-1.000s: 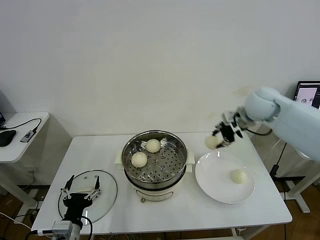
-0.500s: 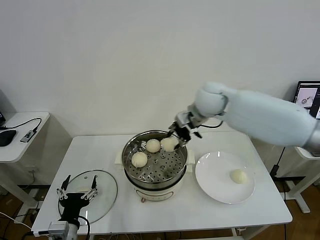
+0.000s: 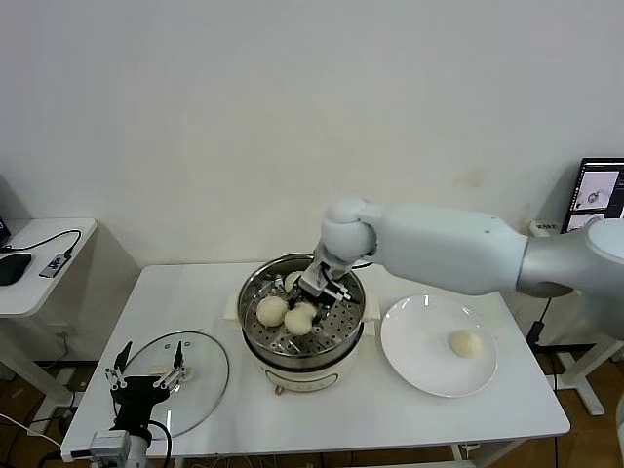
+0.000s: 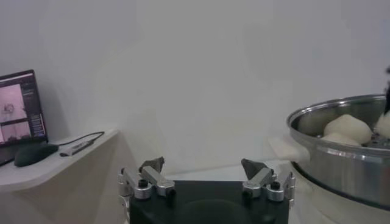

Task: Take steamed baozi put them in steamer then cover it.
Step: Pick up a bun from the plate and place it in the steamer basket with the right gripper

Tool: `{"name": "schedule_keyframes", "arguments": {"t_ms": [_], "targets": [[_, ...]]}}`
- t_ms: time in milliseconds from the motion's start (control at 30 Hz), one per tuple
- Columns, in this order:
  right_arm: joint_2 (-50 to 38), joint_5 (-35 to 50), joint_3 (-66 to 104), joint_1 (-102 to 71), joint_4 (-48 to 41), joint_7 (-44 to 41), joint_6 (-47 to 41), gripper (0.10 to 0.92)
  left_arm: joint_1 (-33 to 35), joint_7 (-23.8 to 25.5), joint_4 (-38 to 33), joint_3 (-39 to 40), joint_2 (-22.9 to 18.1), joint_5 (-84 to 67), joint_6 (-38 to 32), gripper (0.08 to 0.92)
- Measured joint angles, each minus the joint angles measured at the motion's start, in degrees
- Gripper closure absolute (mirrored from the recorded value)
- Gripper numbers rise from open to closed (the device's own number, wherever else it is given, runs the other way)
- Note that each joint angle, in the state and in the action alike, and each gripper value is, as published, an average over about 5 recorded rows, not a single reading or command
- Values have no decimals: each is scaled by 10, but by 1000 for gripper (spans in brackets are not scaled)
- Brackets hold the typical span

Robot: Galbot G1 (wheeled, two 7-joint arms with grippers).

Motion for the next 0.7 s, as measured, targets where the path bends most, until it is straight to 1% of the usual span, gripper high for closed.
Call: {"name": "schedule_keyframes", "arguments": {"t_ms": [300,533,633,700], "targets": [[11,-45,-10,-7,-7,-5,55,482,0,0,2,0,-2,0,-1,177],[9,-60,-13,-11,-5,-7,76,470,0,0,2,0,-3,0,-1,177],[6,-62,-13,-11,-4,-6,83,420,-1,-1,2,0,-3,1,-1,177],[3,-62,-12,-10,-4,-5,85,360,-1,-1,2,1,-4,2,-1,177]]}}
